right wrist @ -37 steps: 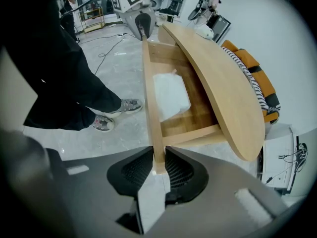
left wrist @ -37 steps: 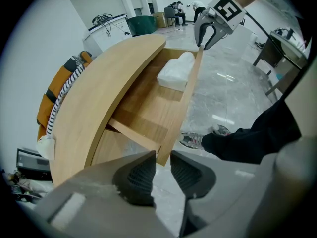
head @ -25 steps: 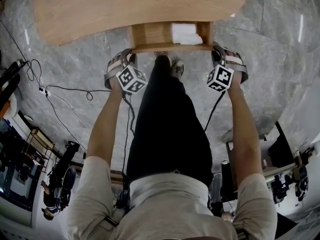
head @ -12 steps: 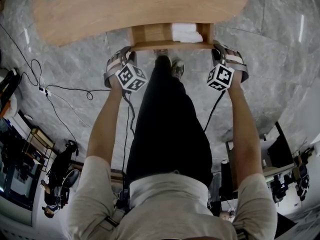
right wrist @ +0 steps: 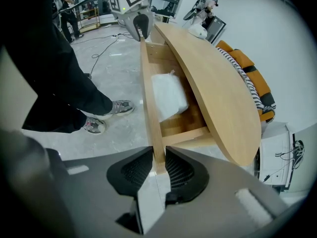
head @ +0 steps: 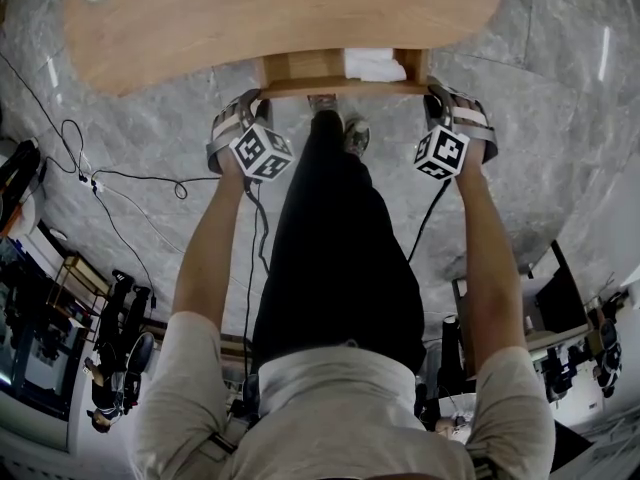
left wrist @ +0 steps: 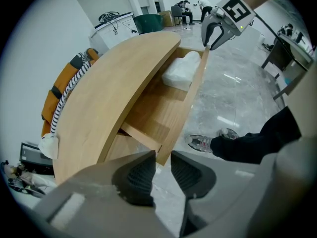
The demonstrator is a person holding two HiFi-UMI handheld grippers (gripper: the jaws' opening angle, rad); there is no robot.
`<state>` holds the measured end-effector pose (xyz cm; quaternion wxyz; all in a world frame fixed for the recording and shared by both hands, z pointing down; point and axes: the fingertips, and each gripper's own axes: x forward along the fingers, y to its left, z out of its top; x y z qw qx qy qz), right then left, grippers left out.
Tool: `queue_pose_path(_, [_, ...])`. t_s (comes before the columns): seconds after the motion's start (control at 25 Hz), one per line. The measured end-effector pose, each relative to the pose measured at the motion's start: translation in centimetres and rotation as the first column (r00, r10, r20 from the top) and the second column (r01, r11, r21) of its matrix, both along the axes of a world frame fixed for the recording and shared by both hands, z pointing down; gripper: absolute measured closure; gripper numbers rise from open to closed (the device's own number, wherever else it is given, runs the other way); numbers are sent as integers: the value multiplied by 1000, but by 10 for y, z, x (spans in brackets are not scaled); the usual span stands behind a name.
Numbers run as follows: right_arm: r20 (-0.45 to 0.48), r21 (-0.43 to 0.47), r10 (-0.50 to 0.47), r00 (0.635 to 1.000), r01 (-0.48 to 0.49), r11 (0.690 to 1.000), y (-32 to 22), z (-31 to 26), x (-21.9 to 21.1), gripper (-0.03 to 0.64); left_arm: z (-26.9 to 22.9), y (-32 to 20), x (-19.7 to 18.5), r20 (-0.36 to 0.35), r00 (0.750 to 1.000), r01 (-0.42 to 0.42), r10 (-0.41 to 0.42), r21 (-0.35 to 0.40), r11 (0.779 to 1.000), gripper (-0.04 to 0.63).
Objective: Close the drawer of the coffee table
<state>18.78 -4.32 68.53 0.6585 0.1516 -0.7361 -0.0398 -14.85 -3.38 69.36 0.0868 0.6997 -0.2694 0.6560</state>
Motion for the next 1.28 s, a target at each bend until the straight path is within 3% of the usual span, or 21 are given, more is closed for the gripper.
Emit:
queue_pose_path(0.64, [-15,61,56,998,-55,997,-30,-5,3,525,-6,-29,2,-36,998,48,-47,43,998,469])
queue_pose_path(0.96, [0,129,109,994,-108,986,-48,-6,6,518,-5,-43,4,-61,990,133,-129,67,989,465])
queue_pose_path(1.08, [20,157,153,988,-155,975,-56,-7,7,512,-4,-47,2,-107,961,262,-255,67,963,459])
queue_pose_path(1.28, [83,174,238,968,-249,953,-60,-6,5,498,2,-47,-4,-167,864,487,-475,37,873,457])
